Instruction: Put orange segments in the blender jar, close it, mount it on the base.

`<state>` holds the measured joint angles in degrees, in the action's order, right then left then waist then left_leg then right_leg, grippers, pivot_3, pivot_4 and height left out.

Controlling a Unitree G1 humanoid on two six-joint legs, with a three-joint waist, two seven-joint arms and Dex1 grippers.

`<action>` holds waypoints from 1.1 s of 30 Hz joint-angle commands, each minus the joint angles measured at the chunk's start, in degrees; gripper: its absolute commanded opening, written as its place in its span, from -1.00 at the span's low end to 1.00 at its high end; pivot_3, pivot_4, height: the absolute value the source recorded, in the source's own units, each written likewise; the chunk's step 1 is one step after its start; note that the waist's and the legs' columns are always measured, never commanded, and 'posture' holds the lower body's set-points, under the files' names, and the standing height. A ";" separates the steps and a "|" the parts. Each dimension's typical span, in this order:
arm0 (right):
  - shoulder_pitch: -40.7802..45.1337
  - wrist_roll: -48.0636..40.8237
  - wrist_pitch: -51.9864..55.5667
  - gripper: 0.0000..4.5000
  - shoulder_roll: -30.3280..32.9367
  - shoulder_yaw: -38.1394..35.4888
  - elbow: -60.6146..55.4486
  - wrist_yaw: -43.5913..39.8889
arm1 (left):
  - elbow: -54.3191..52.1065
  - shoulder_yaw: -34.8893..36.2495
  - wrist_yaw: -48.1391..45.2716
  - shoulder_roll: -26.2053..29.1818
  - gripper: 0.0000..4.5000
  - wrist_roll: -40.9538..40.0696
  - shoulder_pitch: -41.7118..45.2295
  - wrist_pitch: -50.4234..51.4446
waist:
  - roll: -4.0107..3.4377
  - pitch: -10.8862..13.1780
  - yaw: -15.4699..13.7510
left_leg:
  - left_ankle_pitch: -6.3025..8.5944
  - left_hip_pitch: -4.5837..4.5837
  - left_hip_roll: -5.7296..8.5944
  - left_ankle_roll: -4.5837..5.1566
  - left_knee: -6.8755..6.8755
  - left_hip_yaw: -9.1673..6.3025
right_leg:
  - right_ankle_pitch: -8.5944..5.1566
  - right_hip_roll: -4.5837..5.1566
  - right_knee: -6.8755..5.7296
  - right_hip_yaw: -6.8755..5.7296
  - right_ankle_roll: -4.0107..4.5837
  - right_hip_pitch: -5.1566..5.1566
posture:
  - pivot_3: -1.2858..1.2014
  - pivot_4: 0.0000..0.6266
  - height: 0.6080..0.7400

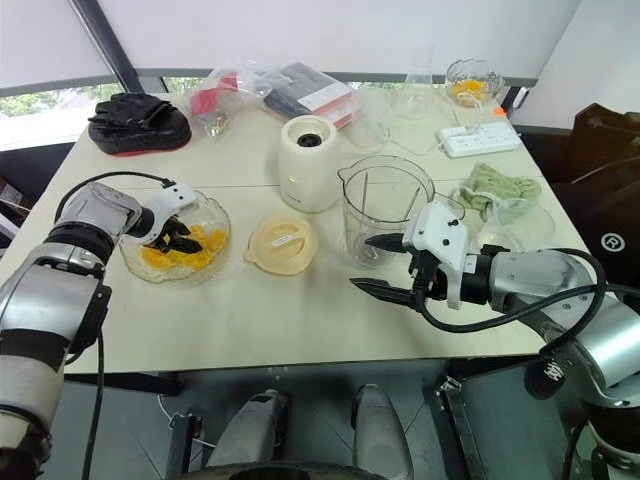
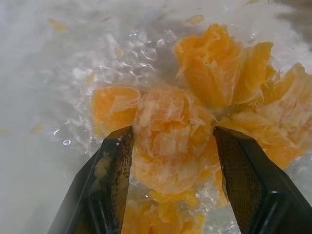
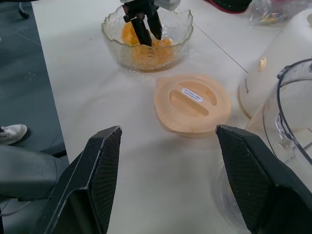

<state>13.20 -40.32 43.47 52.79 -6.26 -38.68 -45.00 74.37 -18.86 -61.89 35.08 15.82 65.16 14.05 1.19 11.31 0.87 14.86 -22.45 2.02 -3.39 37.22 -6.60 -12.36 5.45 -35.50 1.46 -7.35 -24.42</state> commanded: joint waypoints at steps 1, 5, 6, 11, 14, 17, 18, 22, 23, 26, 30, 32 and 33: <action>0.12 -0.53 -0.15 0.43 0.32 -2.12 -2.02 0.58 | 0.23 1.08 0.92 -0.38 0.21 0.40 -0.60 0.62 | 0.00 0.00 -0.05 | 0.00 0.00 0.00 0.00 0.00 0.00 | 0.00 0.00 -0.01 0.00 0.00 0.00 | 0.03 -0.52 1.00; 0.13 -0.64 -0.07 0.43 0.39 -2.28 -2.17 1.04 | 0.30 0.82 1.94 -0.59 0.21 1.04 -1.36 0.81 | 0.00 -0.01 -0.08 | 0.00 0.01 0.00 0.00 0.02 0.00 | 0.00 0.00 -0.04 0.00 0.00 0.00 | 0.03 -0.52 1.00; 0.10 -0.69 -0.04 0.43 0.39 -2.33 -2.23 1.15 | 0.32 0.75 2.42 -0.58 0.21 1.29 -1.60 0.68 | 0.00 -0.01 -0.08 | 0.00 0.02 0.00 0.00 0.02 0.00 | 0.00 0.00 -0.04 0.00 0.00 0.00 | 0.03 -0.52 1.00; -0.03 -0.73 0.05 0.43 0.33 -2.46 -2.41 1.70 | 0.42 0.58 3.38 -0.69 0.21 1.96 -2.39 0.53 | 0.00 -0.04 -0.08 | 0.00 0.10 0.00 0.00 0.05 0.00 | 0.00 0.00 -0.15 0.00 0.00 0.06 | 0.03 -0.52 1.00; -0.04 -0.77 0.06 0.45 0.36 -2.48 -2.40 1.89 | 0.41 0.72 3.28 -0.72 0.10 2.01 -2.43 0.63 | -0.01 -0.04 -0.04 | 0.00 0.13 0.00 0.00 0.11 0.00 | 0.00 0.00 -0.26 0.01 0.00 0.06 | 0.03 -0.52 1.00; 0.04 -0.68 -0.02 0.46 0.40 -2.35 -2.24 1.97 | 0.47 0.90 3.50 -0.77 -0.36 1.94 -2.35 0.75 | -0.01 -0.04 -0.05 | 0.00 0.16 0.00 0.00 0.15 0.00 | 0.00 0.00 -0.37 0.01 0.00 0.06 | 0.03 -0.52 1.00; 0.04 -0.66 -0.04 0.46 0.42 -2.33 -2.23 1.98 | 0.48 0.99 3.59 -0.78 -0.57 1.88 -2.32 0.83 | -0.01 -0.04 -0.04 | 0.00 0.17 0.00 0.00 0.17 0.00 | 0.00 0.00 -0.41 0.01 0.00 0.06 | 0.03 -0.52 1.00; 0.20 -0.37 -0.10 0.46 0.42 -2.12 -2.03 2.08 | 0.49 1.42 3.66 -0.65 -0.96 1.48 -2.17 1.18 | 0.00 -0.04 0.11 | 0.00 0.20 0.00 0.00 0.20 0.00 | -0.01 0.00 -0.49 0.01 0.01 0.06 | 0.03 -0.52 1.00; 0.30 -0.30 -0.12 0.46 0.39 -2.01 -1.94 2.09 | 0.49 1.49 3.65 -0.61 -0.96 1.42 -2.14 1.24 | -0.01 -0.04 0.10 | 0.00 0.20 0.00 0.00 0.20 0.00 | -0.01 0.00 -0.49 0.01 0.00 0.06 | 0.03 -0.52 1.00; 0.53 -0.07 -0.26 0.46 0.31 -1.72 -1.63 2.04 | 0.41 2.07 3.10 -0.22 -0.96 1.04 -2.12 1.72 | 0.00 -0.04 0.07 | 0.00 0.19 0.00 0.00 0.20 0.00 | -0.01 0.00 -0.49 0.01 0.00 0.06 | 0.03 -0.52 1.00; 0.82 0.22 -0.46 0.46 0.17 -1.29 -1.34 1.95 | 0.02 4.19 2.97 0.69 -0.96 -0.07 -1.70 2.63 | 0.00 -0.04 0.10 | 0.00 0.19 0.00 0.00 0.20 -0.01 | -0.01 0.00 -0.48 0.01 0.00 0.06 | 0.03 -0.52 1.00; 1.00 0.38 -0.58 0.46 0.05 -1.06 -1.18 1.87 | -0.56 6.47 3.05 1.49 -0.96 -1.87 -0.90 3.58 | 0.01 -0.03 0.12 | 0.00 0.18 0.00 0.00 0.20 -0.01 | -0.01 0.00 -0.48 0.01 0.00 0.05 | 0.03 -0.52 1.00; 1.08 0.49 -0.64 0.46 -0.06 -0.93 -1.05 1.84 | -0.94 8.13 3.21 1.92 -0.96 -3.19 -0.45 4.54 | 0.02 -0.03 0.14 | 0.00 0.17 0.00 0.00 0.20 -0.01 | -0.01 0.00 -0.48 0.01 0.00 0.05 | 0.03 -0.52 1.00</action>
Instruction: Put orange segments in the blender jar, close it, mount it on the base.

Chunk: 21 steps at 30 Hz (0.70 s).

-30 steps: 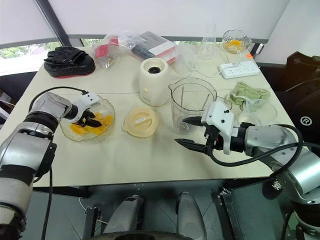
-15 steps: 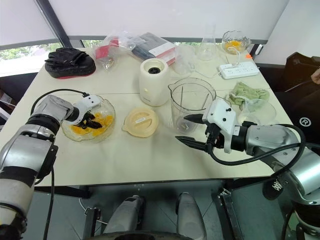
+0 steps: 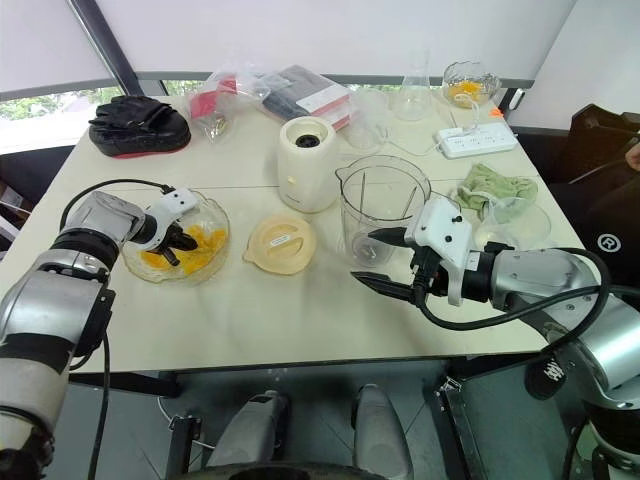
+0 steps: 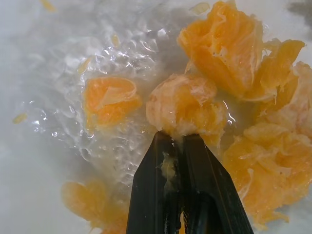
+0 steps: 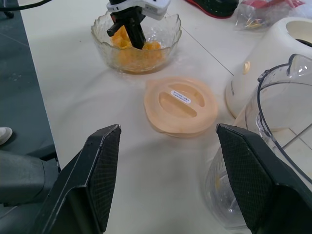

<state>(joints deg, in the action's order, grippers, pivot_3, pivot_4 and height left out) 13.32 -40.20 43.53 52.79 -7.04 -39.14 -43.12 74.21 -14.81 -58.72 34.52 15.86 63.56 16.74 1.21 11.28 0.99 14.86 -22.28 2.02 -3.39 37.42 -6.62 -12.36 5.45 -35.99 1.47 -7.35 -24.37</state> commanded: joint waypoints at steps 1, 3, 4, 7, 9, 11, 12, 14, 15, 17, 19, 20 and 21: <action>0.90 0.55 -0.83 0.46 -0.15 0.00 -0.58 -0.09 | -1.70 5.86 -0.66 3.30 -0.96 -4.86 1.30 2.51 | 0.01 0.01 0.04 | 0.00 -0.01 0.00 0.00 0.00 0.00 | 0.00 0.00 0.00 0.00 0.00 -0.01 | 0.03 -0.52 1.00; 0.83 0.89 -1.05 0.46 -0.38 0.38 -0.58 -0.09 | -3.96 9.33 -2.32 4.75 -0.96 -8.14 1.15 5.12 | 0.02 0.01 0.09 | 0.00 -0.03 0.00 0.00 0.00 -0.01 | 0.00 0.00 0.00 0.00 0.00 -0.04 | 0.03 -0.52 1.00; 0.85 1.06 -1.18 0.46 -0.50 0.56 -0.46 -0.15 | -5.46 10.69 -3.13 5.38 -0.96 -9.56 0.75 6.53 | 0.02 0.01 0.08 | 0.00 -0.04 0.00 0.00 0.00 -0.01 | 0.00 0.00 0.00 0.00 0.00 -0.05 | 0.03 -0.52 1.00; 1.08 1.45 -1.59 0.46 -0.89 1.18 -0.01 -0.30 | -15.18 14.60 -5.67 7.56 -0.96 -14.23 -3.62 13.60 | 0.02 0.01 0.05 | 0.00 -0.05 0.00 0.00 -0.01 -0.02 | 0.00 0.01 0.00 0.00 0.00 -0.05 | 0.03 -0.52 1.00; 1.28 1.81 -1.93 0.46 -1.07 1.61 0.42 -0.58 | -24.47 17.49 -5.47 8.54 -0.96 -17.49 -8.15 20.03 | 0.01 0.01 0.16 | 0.00 -0.05 0.00 0.00 -0.02 -0.02 | 0.00 0.02 -0.01 0.01 0.00 -0.05 | 0.03 -0.52 1.00; 1.51 2.12 -2.33 0.46 -1.15 1.92 1.02 -1.05 | -38.15 22.30 -3.62 8.76 -0.96 -22.20 -14.78 27.88 | 0.00 0.01 0.34 | 0.00 -0.04 0.00 0.00 -0.04 -0.03 | 0.00 0.02 -0.02 0.02 0.00 -0.06 | 0.03 -0.52 1.00; 1.58 2.33 -2.53 0.46 -1.18 2.05 1.30 -1.32 | -44.74 24.70 -2.44 8.59 -0.96 -24.47 -17.88 31.63 | 0.01 0.01 0.35 | 0.00 -0.03 -0.01 0.00 -0.05 -0.03 | 0.00 0.02 -0.02 0.02 0.01 -0.07 | 0.03 -0.52 1.00; 1.83 2.88 -3.07 0.46 -1.03 2.43 2.06 -2.09 | -55.77 29.05 0.59 7.48 -0.96 -28.24 -22.97 36.57 | 0.01 0.01 0.21 | 0.00 -0.05 -0.02 0.00 -0.05 -0.07 | 0.00 0.01 -0.04 0.01 0.01 -0.10 | 0.03 -0.52 1.00; 1.95 3.11 -3.31 0.46 -1.00 2.55 2.44 -2.43 | -59.82 30.99 2.05 6.62 -0.96 -30.03 -24.58 38.11 | 0.01 0.02 0.11 | 0.00 -0.05 -0.02 -0.01 -0.05 -0.08 | 0.00 0.01 -0.06 0.01 0.02 -0.10 | 0.03 -0.52 1.00; 2.22 3.69 -3.84 0.46 -0.98 2.78 3.17 -3.05 | -66.90 34.63 4.83 4.76 -0.96 -33.63 -26.64 41.05 | 0.02 0.01 -0.37 | -0.01 -0.05 -0.02 -0.01 -0.02 -0.08 | 0.00 0.01 -0.04 0.01 0.02 -0.09 | 0.03 -0.52 1.00; 2.53 4.21 -4.32 0.46 -1.03 3.05 3.83 -3.47 | -72.66 37.80 6.83 2.68 -0.96 -37.47 -27.47 42.14 | 0.02 0.01 -0.42 | -0.01 -0.05 -0.01 -0.03 0.02 -0.09 | 0.00 0.01 -0.02 0.00 0.02 -0.05 | 0.03 -0.52 1.00; 2.61 4.41 -4.48 0.46 -1.06 3.13 4.02 -3.60 | -74.85 39.19 7.88 1.72 -0.96 -39.24 -27.42 42.68 | 0.03 0.01 -0.39 | -0.01 -0.05 0.00 -0.03 0.04 -0.08 | 0.00 0.02 -0.02 0.01 0.02 -0.04 | 0.03 -0.52 1.00; 2.72 4.74 -4.66 0.46 -1.12 3.28 4.20 -3.69 | -76.44 40.41 8.90 0.68 -0.96 -40.93 -26.98 42.50 | 0.03 0.01 -0.33 | -0.02 -0.05 0.00 -0.04 0.06 -0.08 | 0.00 0.02 -0.01 0.01 0.02 -0.03 | 0.03 -0.52 1.00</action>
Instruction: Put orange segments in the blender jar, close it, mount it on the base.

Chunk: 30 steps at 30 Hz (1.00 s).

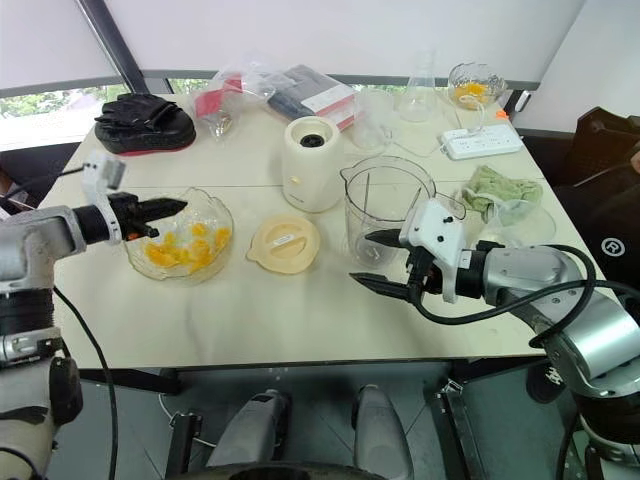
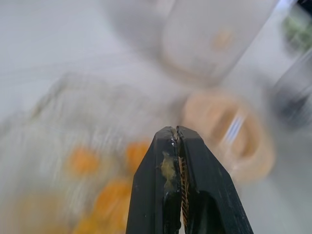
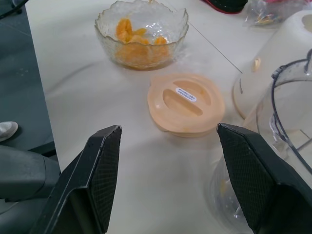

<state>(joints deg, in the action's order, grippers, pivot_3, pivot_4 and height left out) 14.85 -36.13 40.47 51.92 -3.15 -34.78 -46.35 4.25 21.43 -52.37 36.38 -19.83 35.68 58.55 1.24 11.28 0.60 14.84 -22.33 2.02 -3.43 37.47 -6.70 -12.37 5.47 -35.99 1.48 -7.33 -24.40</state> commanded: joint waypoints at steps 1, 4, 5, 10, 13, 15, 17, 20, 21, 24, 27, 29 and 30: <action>1.21 0.90 -1.73 0.46 -0.32 -0.56 -0.15 -0.47 | -7.49 5.14 3.68 -1.98 -0.96 -6.72 1.49 0.99 | 0.00 0.00 0.14 | 0.00 0.00 0.00 0.00 0.00 0.01 | 0.00 0.00 0.00 0.00 0.00 0.00 | 0.03 -0.52 1.00; 0.90 1.18 -1.72 0.46 -0.79 -0.81 -0.66 0.09 | -7.84 6.31 6.63 -3.02 -0.96 -9.68 3.46 0.71 | 0.00 0.00 0.36 | 0.00 0.05 0.00 0.00 -0.02 0.02 | 0.00 -0.01 -0.02 0.00 0.00 0.00 | 0.03 -0.52 1.00; 0.85 1.28 -1.65 0.46 -0.99 -0.80 -0.80 0.37 | -7.39 6.28 7.19 -3.01 -0.96 -10.36 4.00 0.19 | 0.00 0.00 0.45 | 0.00 0.05 0.00 0.00 -0.02 0.02 | 0.01 -0.01 -0.02 0.00 0.01 0.00 | 0.03 -0.52 1.00; -1.02 1.55 -1.41 0.46 -2.06 -1.76 -2.74 2.40 | -2.89 3.54 7.23 -1.75 -0.96 -12.36 9.40 -2.52 | 0.00 0.00 0.22 | 0.00 0.04 0.00 -0.01 -0.01 0.04 | 0.01 -0.01 -0.01 0.00 0.01 0.00 | 0.03 -0.52 1.00; -2.09 1.79 -1.26 0.46 -2.69 -2.23 -3.83 4.13 | 1.21 1.63 5.80 -0.45 -0.96 -12.93 14.07 -3.57 | 0.00 0.00 0.09 | 0.00 0.02 0.02 -0.01 -0.01 0.04 | 0.01 -0.01 0.00 0.00 0.01 0.00 | 0.03 -0.52 1.00; -3.39 1.77 -1.05 0.46 -3.53 -2.42 -5.27 5.71 | 5.58 -0.84 4.59 0.93 -0.96 -11.49 17.32 -5.40 | 0.01 -0.01 0.06 | 0.00 0.00 0.02 -0.01 -0.01 0.04 | 0.01 -0.01 0.02 0.00 0.01 0.00 | 0.03 -0.52 1.00; -4.26 1.87 -0.91 0.46 -4.10 -2.31 -6.30 6.81 | 8.72 -2.94 3.73 2.38 -0.96 -9.98 18.26 -7.23 | -0.01 -0.01 0.22 | 0.00 0.01 0.02 -0.01 -0.02 0.05 | 0.01 -0.01 0.04 0.00 0.01 0.00 | 0.03 -0.52 1.00; -5.30 1.51 -0.63 0.46 -4.85 -2.22 -7.41 8.03 | 10.68 -8.44 2.11 6.52 -0.96 -5.87 15.45 -9.31 | -0.02 -0.01 0.78 | 0.00 0.08 0.02 -0.01 -0.13 0.10 | 0.00 0.00 0.04 0.05 0.01 0.00 | 0.03 -0.52 1.00; -5.35 1.40 -0.56 0.46 -5.04 -2.13 -7.50 8.29 | 11.26 -10.01 1.72 7.57 -0.96 -4.64 14.77 -10.16 | -0.03 -0.01 0.97 | 0.00 0.11 0.02 -0.01 -0.17 0.10 | 0.00 -0.01 0.04 0.06 0.01 -0.01 | 0.03 -0.52 1.00; -4.64 1.85 -0.81 0.46 -5.54 -0.77 -6.48 8.10 | 14.32 -18.96 -0.76 11.63 -0.96 1.54 12.86 -11.66 | -0.01 0.00 0.94 | 0.00 0.15 0.00 -0.01 -0.22 0.07 | 0.00 -0.04 -0.01 0.06 0.03 -0.02 | 0.03 -0.52 1.00; -3.02 2.02 -0.90 0.46 -5.65 0.69 -5.13 6.93 | 19.17 -25.09 -2.53 12.80 -0.96 6.49 12.94 -14.98 | -0.02 0.00 0.47 | 0.00 0.13 0.01 -0.01 -0.18 0.09 | -0.01 -0.04 0.01 0.07 0.03 -0.02 | 0.03 -0.52 1.00; -2.12 1.92 -0.78 0.46 -5.35 1.05 -4.46 5.88 | 22.15 -27.92 -4.51 13.03 -0.96 8.95 13.65 -17.57 | -0.01 0.00 0.24 | 0.00 0.08 0.01 0.00 -0.15 0.09 | -0.01 -0.03 0.02 0.06 0.03 -0.02 | 0.03 -0.52 1.00; -1.77 1.77 -0.67 0.46 -5.21 1.06 -4.13 5.36 | 23.36 -29.15 -5.67 13.10 -0.96 10.01 13.94 -18.71 | -0.01 0.00 0.15 | 0.00 0.06 0.01 -0.01 -0.14 0.08 | -0.01 -0.04 0.03 0.06 0.03 -0.02 | 0.03 -0.52 1.00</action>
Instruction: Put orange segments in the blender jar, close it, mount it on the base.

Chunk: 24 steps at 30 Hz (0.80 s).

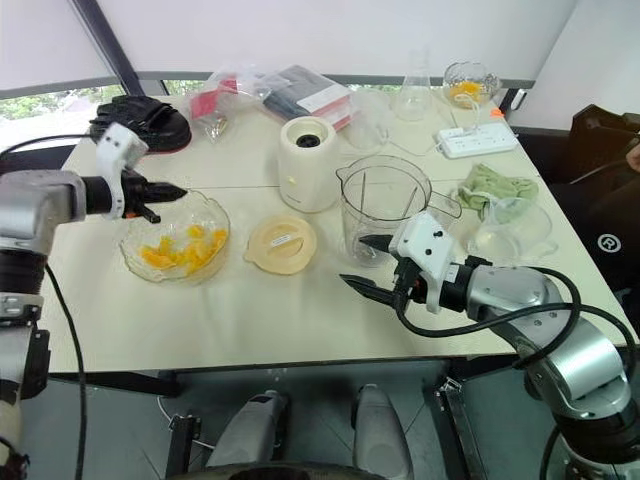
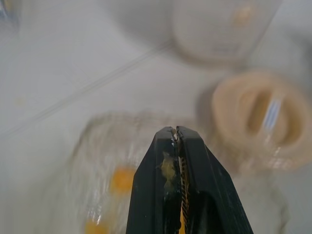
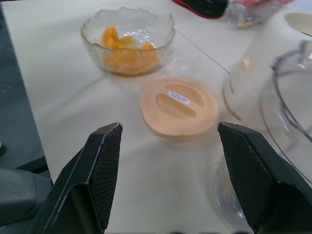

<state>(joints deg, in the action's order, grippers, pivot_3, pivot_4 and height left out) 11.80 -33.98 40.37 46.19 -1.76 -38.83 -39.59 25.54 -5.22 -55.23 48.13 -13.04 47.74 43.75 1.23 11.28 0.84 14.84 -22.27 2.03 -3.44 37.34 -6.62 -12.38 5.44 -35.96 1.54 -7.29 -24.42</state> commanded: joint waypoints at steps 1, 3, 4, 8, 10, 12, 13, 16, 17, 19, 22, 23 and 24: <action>1.90 -0.76 -0.24 0.46 1.16 -0.32 0.28 -2.58 | 4.32 -4.81 -4.38 1.43 -0.96 5.24 2.37 -5.71 | 0.00 0.00 -0.13 | 0.00 -0.02 0.00 0.00 0.00 -0.01 | 0.00 0.00 0.05 -0.01 0.00 0.00 | 0.03 -0.52 1.00; 3.51 -2.02 1.07 0.46 2.91 -0.12 1.09 -5.59 | 8.82 -10.68 -9.21 1.57 -0.96 10.10 3.35 -10.85 | -0.01 0.00 -0.14 | 0.00 -0.06 0.01 0.00 0.00 -0.01 | 0.00 0.01 0.08 -0.01 -0.01 0.00 | 0.03 -0.52 1.00; 4.18 -2.69 1.68 0.46 3.53 -0.02 1.44 -6.74 | 10.78 -12.74 -10.93 1.37 -0.96 12.00 3.92 -13.22 | 0.00 0.00 -0.09 | 0.00 -0.08 0.03 0.00 0.00 0.01 | 0.00 0.01 0.13 -0.01 -0.01 -0.01 | 0.03 -0.52 1.00; 6.10 -3.22 2.28 0.46 5.17 0.68 2.81 -9.78 | 16.89 -15.69 -13.95 -1.14 -0.96 15.77 6.58 -18.62 | 0.01 0.00 -0.07 | 0.00 -0.10 0.01 0.01 -0.03 0.00 | 0.00 0.01 0.17 -0.02 -0.01 -0.01 | 0.03 -0.52 1.00; 7.31 -3.06 2.46 0.46 5.35 0.89 3.57 -10.57 | 20.55 -16.33 -13.87 -2.89 -0.85 17.45 8.20 -21.34 | 0.00 0.00 -0.07 | 0.00 -0.11 0.01 0.01 -0.02 -0.01 | 0.00 0.01 0.17 -0.02 -0.01 -0.01 | 0.03 -0.52 1.00; 8.02 -3.00 2.74 0.46 5.33 0.76 3.96 -10.91 | 24.19 -16.54 -13.16 -4.46 -0.57 19.02 9.91 -23.64 | 0.01 0.00 -0.08 | 0.00 -0.12 0.01 0.01 0.01 -0.01 | 0.00 0.01 0.17 -0.03 -0.01 -0.01 | 0.03 -0.52 1.00; 7.97 -2.99 2.84 0.46 5.38 0.57 3.87 -11.05 | 25.83 -16.50 -12.70 -5.12 -0.36 19.73 10.71 -24.66 | 0.01 0.00 -0.08 | 0.00 -0.11 0.01 0.01 0.01 -0.01 | 0.00 0.01 0.16 -0.02 -0.02 -0.01 | 0.03 -0.52 1.00; 6.88 -3.27 3.22 0.46 5.70 -0.26 2.93 -11.20 | 29.38 -16.16 -12.25 -6.51 0.35 21.53 12.46 -26.82 | 0.01 0.00 -0.04 | 0.00 -0.12 0.02 0.01 -0.01 -0.01 | 0.00 0.02 0.17 -0.03 -0.04 -0.02 | 0.03 -0.52 1.00; 6.38 -3.35 3.32 0.46 5.84 -0.53 2.51 -11.20 | 30.22 -16.05 -12.15 -6.81 0.57 22.09 12.85 -27.42 | 0.01 0.00 -0.02 | 0.01 -0.12 0.02 0.01 -0.01 -0.01 | -0.01 0.02 0.17 -0.03 -0.05 -0.02 | 0.03 -0.52 1.00; 5.94 -3.56 3.79 0.46 5.79 -0.81 2.02 -10.75 | 31.52 -15.90 -12.13 -7.35 0.57 22.98 13.50 -28.32 | 0.01 0.00 0.06 | 0.01 -0.13 0.02 0.02 -0.02 -0.01 | -0.01 0.02 0.17 -0.03 -0.05 -0.02 | 0.03 -0.52 1.00; 5.38 -3.76 4.21 0.46 5.77 -1.05 1.21 -10.15 | 32.79 -16.00 -11.84 -7.46 0.57 24.46 13.86 -30.08 | 0.01 0.00 0.10 | 0.01 -0.12 0.02 0.02 -0.02 -0.01 | -0.01 0.02 0.15 -0.03 -0.05 -0.03 | 0.03 -0.52 1.00; 5.21 -3.85 4.33 0.46 5.73 -1.11 0.95 -9.94 | 33.05 -15.81 -11.58 -7.41 0.57 24.74 13.99 -30.35 | 0.01 0.00 0.10 | 0.01 -0.12 0.02 0.02 -0.02 -0.01 | -0.01 0.02 0.14 -0.03 -0.05 -0.03 | 0.03 -0.52 1.00; 5.03 -3.97 4.44 0.46 5.73 -1.22 0.68 -9.77 | 33.20 -15.58 -11.46 -7.38 0.57 24.94 14.06 -30.53 | 0.01 0.00 0.08 | 0.01 -0.12 0.01 0.02 -0.02 -0.01 | -0.01 0.02 0.14 -0.03 -0.05 -0.03 | 0.03 -0.52 1.00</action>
<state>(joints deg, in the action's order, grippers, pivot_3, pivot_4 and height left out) 16.76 -37.16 44.91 51.49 -0.93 -35.95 -49.68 58.57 -21.66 -67.02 40.10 10.91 60.02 14.17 1.24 11.28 0.91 14.85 -22.39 2.04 -3.42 37.33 -6.63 -12.38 5.46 -35.82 1.51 -7.35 -24.45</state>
